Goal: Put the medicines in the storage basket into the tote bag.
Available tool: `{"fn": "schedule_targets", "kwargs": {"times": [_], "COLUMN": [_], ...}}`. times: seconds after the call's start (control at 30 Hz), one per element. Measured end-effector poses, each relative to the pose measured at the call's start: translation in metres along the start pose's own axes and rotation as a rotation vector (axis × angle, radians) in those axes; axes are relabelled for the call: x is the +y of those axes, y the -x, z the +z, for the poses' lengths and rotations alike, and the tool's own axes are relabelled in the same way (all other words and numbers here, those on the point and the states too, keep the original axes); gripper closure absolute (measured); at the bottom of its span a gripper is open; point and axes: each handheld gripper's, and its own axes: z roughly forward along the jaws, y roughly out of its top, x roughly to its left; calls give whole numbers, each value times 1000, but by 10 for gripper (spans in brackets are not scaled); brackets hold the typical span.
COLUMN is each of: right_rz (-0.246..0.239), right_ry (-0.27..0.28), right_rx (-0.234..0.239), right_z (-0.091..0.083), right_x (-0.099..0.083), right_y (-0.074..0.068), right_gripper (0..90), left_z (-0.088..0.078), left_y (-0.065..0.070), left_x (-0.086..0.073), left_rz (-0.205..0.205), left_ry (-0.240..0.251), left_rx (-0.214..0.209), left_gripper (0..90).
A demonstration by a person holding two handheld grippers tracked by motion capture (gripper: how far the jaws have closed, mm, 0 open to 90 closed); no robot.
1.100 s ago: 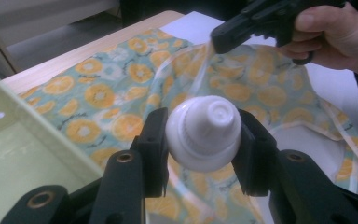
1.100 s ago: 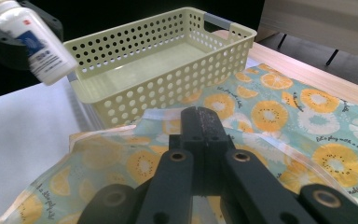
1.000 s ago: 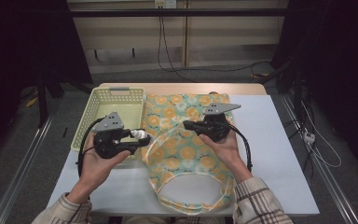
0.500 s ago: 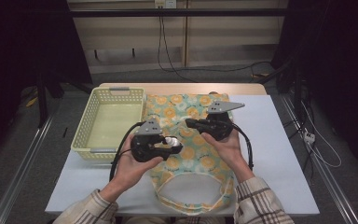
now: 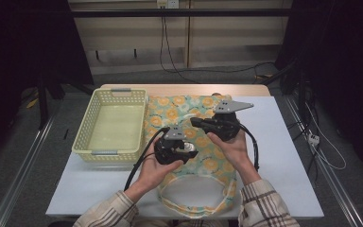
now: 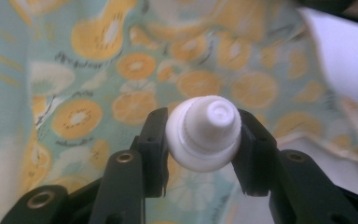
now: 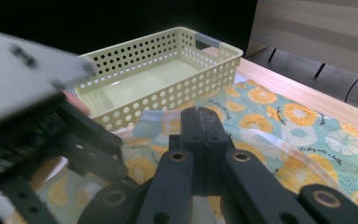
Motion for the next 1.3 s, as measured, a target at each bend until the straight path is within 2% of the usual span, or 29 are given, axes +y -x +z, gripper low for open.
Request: {"fn": "schedule_targets", "kwargs": {"times": [0.1,0.23,0.33,0.37,0.4,0.63,0.7,0.73,0.8,0.87,0.9,0.93,1.0,1.17,1.3], "right_rz": [0,-4,-5,-6,-6,0,-4,-4,-4,-2,-1,-3,0,2,1], "right_ry": [-3,-8,-14,-16,-19,-37,-38,-39,-41,-41,-41,-42,-41,-40,-41], "right_rx": [-2,-3,-1,-1,0,-3,-1,1,1,-1,0,1,0,-3,-5], "right_z": [0,1,2,2,3,7,8,8,9,8,8,8,9,8,8], "right_x": [0,-1,-1,-2,-2,-6,-6,-6,-6,-7,-7,-7,-7,-7,-8], "right_y": [0,0,0,0,0,1,0,-1,-1,0,0,0,1,1,2], "right_gripper": [900,900,900,900,900,900,900,900,900,900,900,900,900,900,900], "left_z": [7,15,22,24,27,38,39,40,39,38,37,37,34,24,17], "left_y": [-8,-15,-21,-22,-25,-36,-37,-37,-37,-38,-37,-37,-36,-33,-30], "left_x": [-2,-3,-6,-7,-8,-14,-15,-14,-14,-14,-14,-14,-13,-11,-9], "left_rz": [-28,-24,-46,-48,-59,-101,-111,-111,-111,-110,-105,-104,-93,-73,-72], "left_ry": [-5,-17,-27,-29,-20,-45,-44,-49,-46,-42,-47,-42,-37,-40,-32], "left_rx": [10,25,51,76,63,81,78,96,97,74,94,73,61,78,59], "left_gripper": [598,598,598,598,597,592,556,532,509,480,448,418,365,248,179]}}
